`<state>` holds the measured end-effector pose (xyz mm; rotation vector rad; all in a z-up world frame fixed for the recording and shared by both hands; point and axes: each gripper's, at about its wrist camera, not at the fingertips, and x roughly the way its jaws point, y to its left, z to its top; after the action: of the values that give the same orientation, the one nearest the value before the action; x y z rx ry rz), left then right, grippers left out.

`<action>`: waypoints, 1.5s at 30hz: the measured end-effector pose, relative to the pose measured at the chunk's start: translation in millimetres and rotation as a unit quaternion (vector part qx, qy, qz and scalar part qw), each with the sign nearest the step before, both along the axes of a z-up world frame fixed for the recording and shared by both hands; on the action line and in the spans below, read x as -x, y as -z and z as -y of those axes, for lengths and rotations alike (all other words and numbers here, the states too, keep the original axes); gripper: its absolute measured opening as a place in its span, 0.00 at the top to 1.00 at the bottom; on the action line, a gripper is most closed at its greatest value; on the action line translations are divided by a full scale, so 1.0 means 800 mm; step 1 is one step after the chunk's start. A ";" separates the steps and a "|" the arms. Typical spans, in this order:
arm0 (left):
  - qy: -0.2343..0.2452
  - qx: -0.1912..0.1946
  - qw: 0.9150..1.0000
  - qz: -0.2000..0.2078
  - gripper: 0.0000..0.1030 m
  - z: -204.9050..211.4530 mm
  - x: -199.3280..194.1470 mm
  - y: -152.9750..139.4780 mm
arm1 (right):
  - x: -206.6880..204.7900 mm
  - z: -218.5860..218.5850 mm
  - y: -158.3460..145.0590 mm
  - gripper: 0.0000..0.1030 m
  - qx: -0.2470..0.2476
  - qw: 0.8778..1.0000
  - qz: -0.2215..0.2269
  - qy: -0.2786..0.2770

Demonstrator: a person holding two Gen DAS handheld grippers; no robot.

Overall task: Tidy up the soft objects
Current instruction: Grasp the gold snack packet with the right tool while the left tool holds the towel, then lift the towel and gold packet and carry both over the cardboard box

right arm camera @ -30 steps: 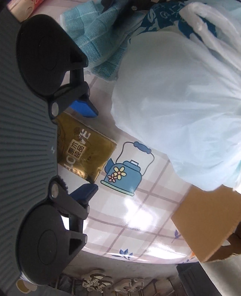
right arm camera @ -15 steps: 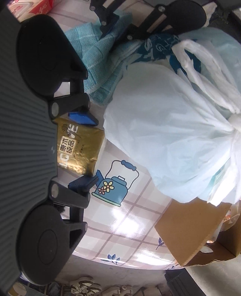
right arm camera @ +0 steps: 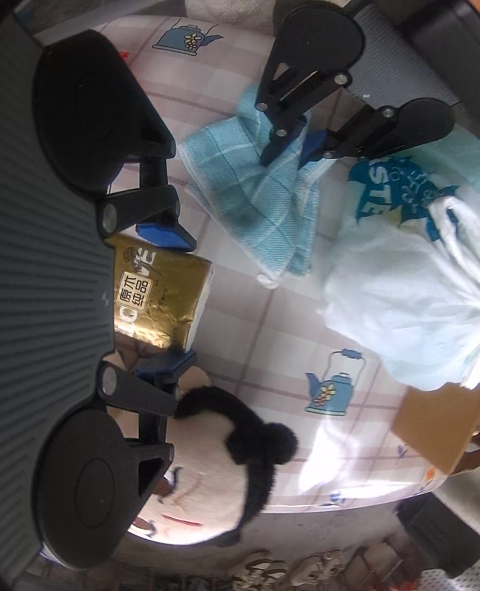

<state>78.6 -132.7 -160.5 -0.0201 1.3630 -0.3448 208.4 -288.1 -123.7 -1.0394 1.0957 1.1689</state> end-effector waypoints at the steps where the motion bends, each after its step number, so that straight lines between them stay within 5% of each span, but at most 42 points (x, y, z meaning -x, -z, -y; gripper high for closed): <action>1: 0.002 -0.002 1.000 0.001 0.84 0.001 0.000 0.000 | 0.003 0.004 0.008 0.44 0.006 1.000 -0.002 0.008; 8: 0.019 -0.021 1.000 0.006 0.81 0.016 0.000 0.001 | 0.022 0.022 0.066 0.27 0.020 0.998 0.006 0.061; 12: 0.028 -0.030 0.999 0.008 0.61 0.023 0.001 -0.001 | 0.022 0.035 0.073 0.24 -0.003 0.995 -0.006 0.103; 15: 0.031 -0.018 0.999 0.001 0.40 0.032 0.001 0.001 | 0.021 0.046 0.071 0.30 -0.018 0.991 -0.020 0.133; 18: 0.042 -0.020 0.999 -0.002 0.37 0.044 0.001 0.002 | 0.022 0.059 0.067 0.50 -0.031 0.984 -0.046 0.167; 20: 0.054 -0.039 0.998 0.005 0.41 0.056 0.004 0.004 | 0.029 0.070 0.065 0.50 -0.033 0.983 -0.041 0.177; 22: 0.068 -0.065 0.995 0.018 0.74 0.068 0.008 0.005 | 0.039 0.082 0.063 0.50 -0.034 0.981 -0.040 0.185; 24: 0.088 -0.098 0.990 0.044 0.87 0.078 0.013 0.003 | 0.047 0.094 0.059 0.50 -0.038 0.978 -0.040 0.199; 34: 0.067 -0.022 0.996 0.052 0.89 0.097 -0.020 -0.020 | 0.053 0.149 0.009 0.50 -0.071 0.955 -0.032 0.286; 41: 0.113 0.015 0.990 0.081 0.89 0.147 -0.050 -0.047 | 0.034 0.203 -0.030 0.51 -0.099 0.924 -0.021 0.370; 45: 0.127 0.033 0.987 0.096 0.89 0.167 -0.062 -0.064 | 0.022 0.235 -0.041 0.50 -0.124 0.894 -0.020 0.430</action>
<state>128.3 -266.4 -109.2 0.1313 1.1648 -0.5912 191.1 -476.3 -91.2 -0.2468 1.2091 0.5730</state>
